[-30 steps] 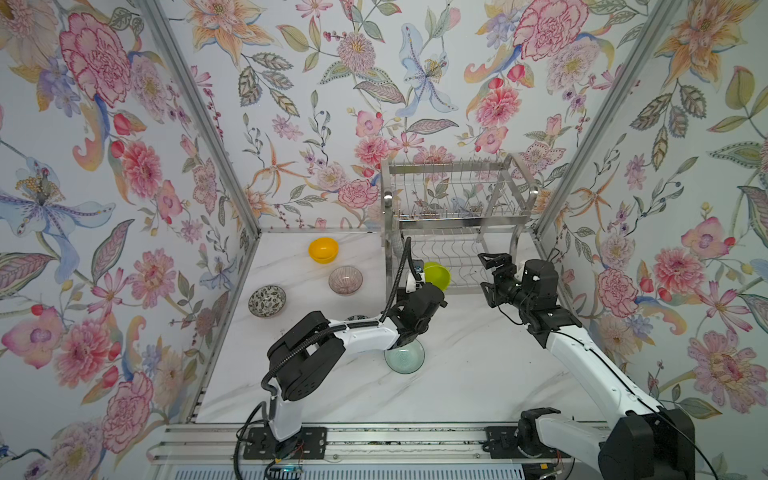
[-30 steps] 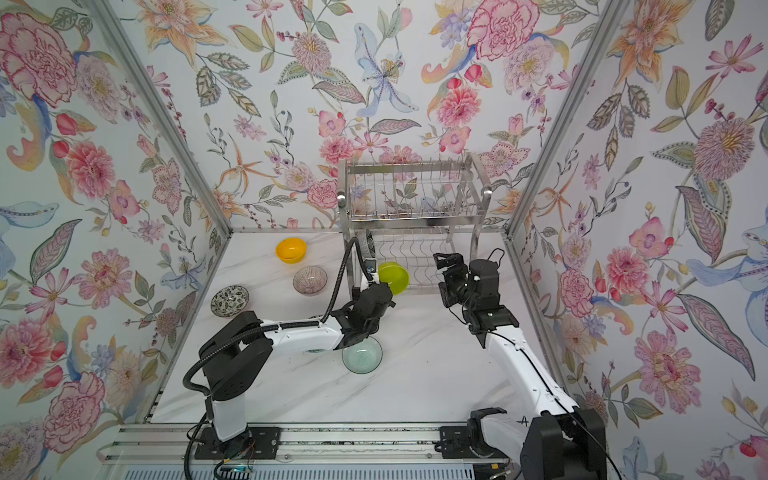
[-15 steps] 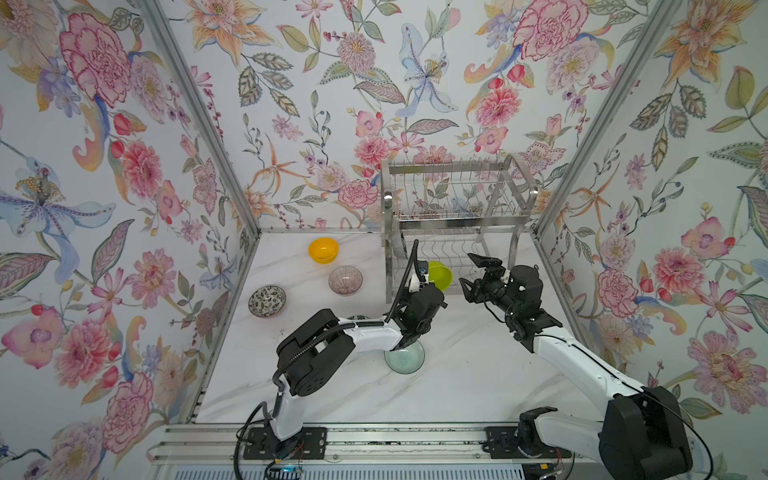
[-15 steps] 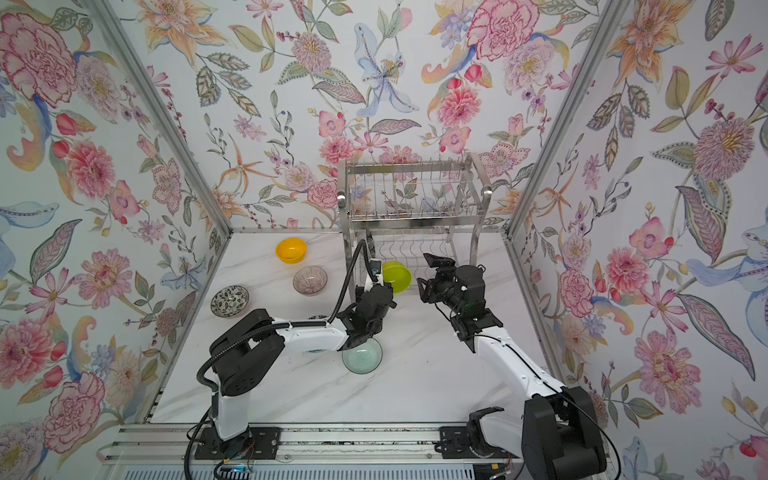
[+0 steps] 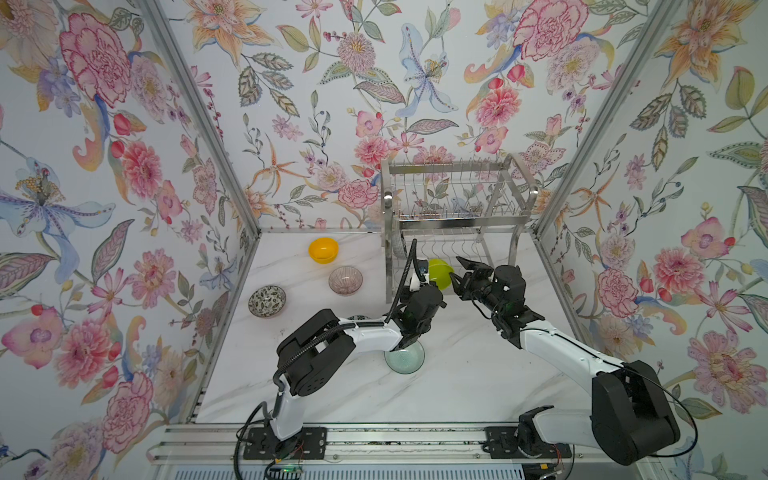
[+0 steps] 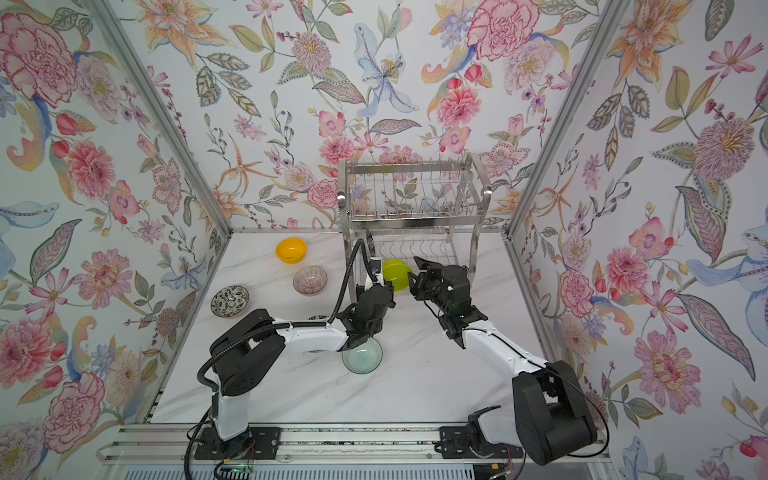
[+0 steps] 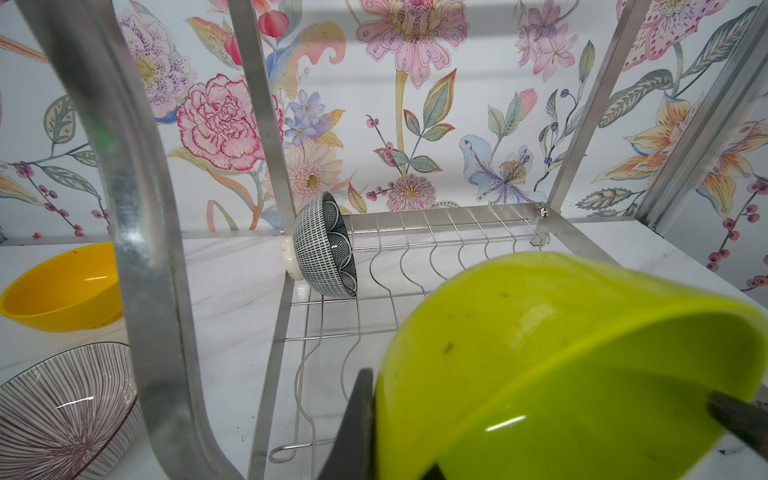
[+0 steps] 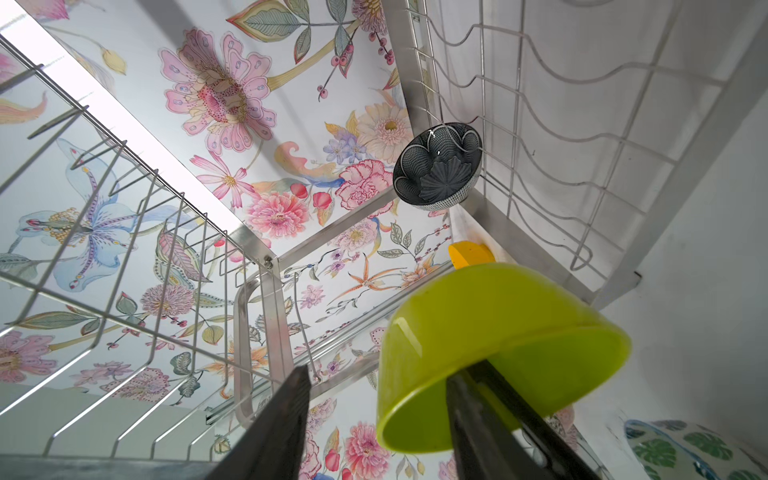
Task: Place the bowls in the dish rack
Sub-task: 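Lower the held lime green bowl toward the rack slots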
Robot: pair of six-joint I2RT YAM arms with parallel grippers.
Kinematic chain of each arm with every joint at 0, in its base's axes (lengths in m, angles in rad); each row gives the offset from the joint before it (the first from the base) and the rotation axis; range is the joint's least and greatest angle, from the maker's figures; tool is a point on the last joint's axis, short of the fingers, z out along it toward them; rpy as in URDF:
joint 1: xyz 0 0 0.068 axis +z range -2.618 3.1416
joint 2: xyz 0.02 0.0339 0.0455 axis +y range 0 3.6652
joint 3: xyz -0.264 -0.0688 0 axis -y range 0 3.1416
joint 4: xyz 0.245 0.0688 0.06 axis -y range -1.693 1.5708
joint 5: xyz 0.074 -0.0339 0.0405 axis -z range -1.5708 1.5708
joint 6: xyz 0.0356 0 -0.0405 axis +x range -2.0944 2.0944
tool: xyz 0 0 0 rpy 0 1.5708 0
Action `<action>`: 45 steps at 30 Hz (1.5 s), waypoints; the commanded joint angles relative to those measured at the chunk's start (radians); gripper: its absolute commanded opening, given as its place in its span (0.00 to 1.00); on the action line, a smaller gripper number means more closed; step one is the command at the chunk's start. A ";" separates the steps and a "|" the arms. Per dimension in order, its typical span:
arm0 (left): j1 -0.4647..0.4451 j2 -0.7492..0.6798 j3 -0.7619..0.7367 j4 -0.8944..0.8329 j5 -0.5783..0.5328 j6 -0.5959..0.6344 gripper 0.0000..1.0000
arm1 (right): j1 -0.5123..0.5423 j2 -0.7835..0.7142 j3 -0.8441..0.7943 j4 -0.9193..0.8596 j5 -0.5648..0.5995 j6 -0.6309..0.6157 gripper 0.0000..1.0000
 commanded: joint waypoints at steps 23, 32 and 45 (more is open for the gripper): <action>-0.045 -0.026 0.006 -0.054 -0.076 -0.044 0.00 | 0.049 0.170 0.231 -0.070 0.034 0.083 0.21; -0.044 -0.033 -0.025 -0.008 -0.062 -0.040 0.14 | 0.046 0.184 0.219 -0.027 0.042 0.034 0.01; -0.044 -0.173 -0.135 -0.061 0.041 -0.138 0.71 | -0.001 0.139 0.111 0.226 -0.021 -0.116 0.00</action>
